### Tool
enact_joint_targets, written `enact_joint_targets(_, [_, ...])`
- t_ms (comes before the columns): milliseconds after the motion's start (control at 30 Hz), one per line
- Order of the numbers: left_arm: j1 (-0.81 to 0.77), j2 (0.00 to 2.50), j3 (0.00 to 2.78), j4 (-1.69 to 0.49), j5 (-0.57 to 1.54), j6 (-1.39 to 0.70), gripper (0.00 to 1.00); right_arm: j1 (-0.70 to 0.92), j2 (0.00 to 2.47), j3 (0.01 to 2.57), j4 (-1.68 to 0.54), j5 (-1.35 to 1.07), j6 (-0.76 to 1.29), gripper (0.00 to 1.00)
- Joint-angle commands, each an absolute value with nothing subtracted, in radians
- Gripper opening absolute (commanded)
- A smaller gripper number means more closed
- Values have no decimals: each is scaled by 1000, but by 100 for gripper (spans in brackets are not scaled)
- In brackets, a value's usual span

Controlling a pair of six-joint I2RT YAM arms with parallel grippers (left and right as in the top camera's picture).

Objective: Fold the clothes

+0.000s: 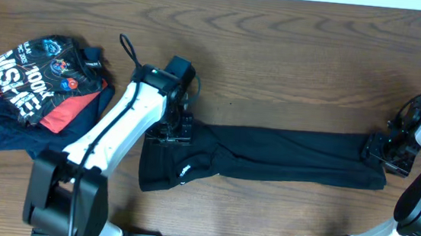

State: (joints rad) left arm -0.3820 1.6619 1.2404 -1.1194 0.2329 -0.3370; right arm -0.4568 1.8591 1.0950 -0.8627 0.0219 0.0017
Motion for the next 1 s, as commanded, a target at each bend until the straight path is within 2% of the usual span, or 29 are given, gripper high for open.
enact_joint_targets(0, [-376, 1625, 1254, -1116, 231, -335, 50, -459, 1918, 1074, -852, 40, -6, 41])
enact_joint_targets(67, [-376, 1614, 1254, -1112, 231, -335, 50, -462, 1915, 1084, -857, 41, -6, 15])
enact_joint_targets(133, [-376, 1611, 1254, -1109, 231, -335, 50, -476, 1915, 1107, -870, 41, -5, 3])
enact_joint_targets(167, [-376, 1611, 1254, -1108, 231, -335, 50, -484, 1915, 1117, -877, 41, -4, 1])
enact_joint_targets(433, [-376, 1611, 1254, -1093, 231, -335, 50, -624, 1915, 1374, -1069, 52, 56, 1])
enact_joint_targets(567, [-376, 1611, 1254, -1082, 231, -335, 50, -627, 1913, 1502, -1228, 43, 55, 1])
enact_joint_targets(733, [-376, 1611, 1254, -1082, 231, -335, 50, -533, 1884, 1532, -1327, -17, 11, 1])
enact_joint_targets(967, [-376, 1611, 1254, -1082, 231, -335, 51, -262, 1863, 1521, -1448, -4, -2, 1])
